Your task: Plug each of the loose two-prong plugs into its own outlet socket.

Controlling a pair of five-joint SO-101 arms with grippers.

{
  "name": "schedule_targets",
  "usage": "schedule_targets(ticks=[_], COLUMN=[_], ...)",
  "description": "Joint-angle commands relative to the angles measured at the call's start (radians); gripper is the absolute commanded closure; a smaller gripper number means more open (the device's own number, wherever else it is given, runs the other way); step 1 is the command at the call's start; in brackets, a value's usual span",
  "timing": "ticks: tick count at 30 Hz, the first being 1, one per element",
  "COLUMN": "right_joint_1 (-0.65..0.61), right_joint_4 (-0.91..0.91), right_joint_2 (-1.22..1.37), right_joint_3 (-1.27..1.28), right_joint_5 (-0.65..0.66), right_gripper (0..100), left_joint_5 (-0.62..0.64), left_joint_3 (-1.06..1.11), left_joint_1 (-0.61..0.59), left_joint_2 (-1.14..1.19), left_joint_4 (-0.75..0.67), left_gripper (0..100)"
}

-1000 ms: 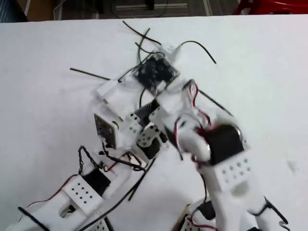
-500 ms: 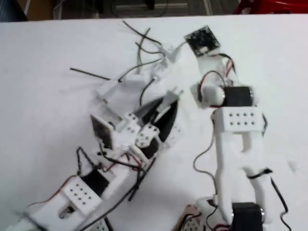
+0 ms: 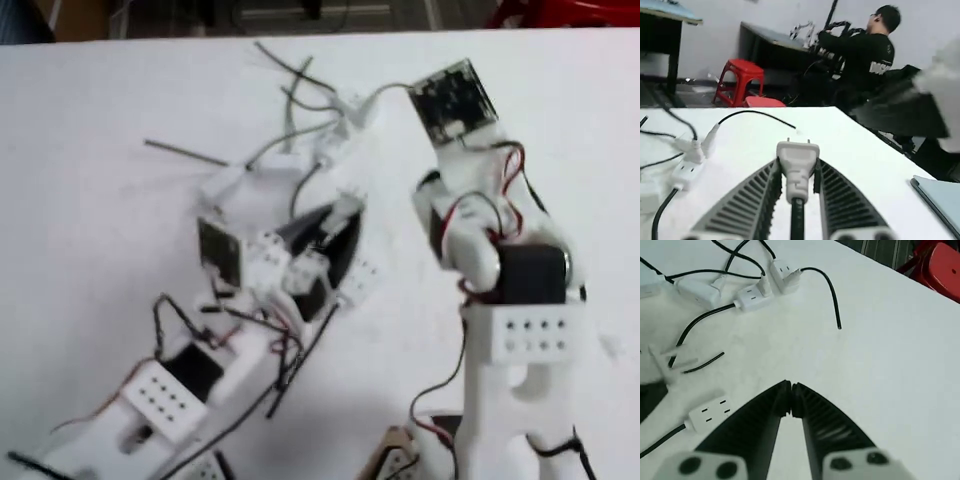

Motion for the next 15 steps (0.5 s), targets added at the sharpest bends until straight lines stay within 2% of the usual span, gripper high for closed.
schedule_targets(ticks=[1,6,9,15], right_joint_1=[0.036,0.162,0.260,0.423], right_joint_4=[0.076,0.170,0.237,0.252], right_joint_2=[-0.056,-0.091,-0.097,-0.099], right_joint_3=[-0.008,-0.006,-0.003,0.117], right_joint_5=[0.009,0.012,0.109,0.238], right_gripper=[97.8,97.8,97.8,97.8], left_joint_5=[0.054,0.055,0.054,0.005], left_joint_3=[-0.172,-0.272,-0.338,-0.489], left_joint_1=[-0.033,-0.031,-0.030,0.082], left_joint_2=[-0.012,-0.012,0.004,0.274], left_joint_4=[0.256,0.459,0.577,0.683], left_gripper=[98,98,98,98])
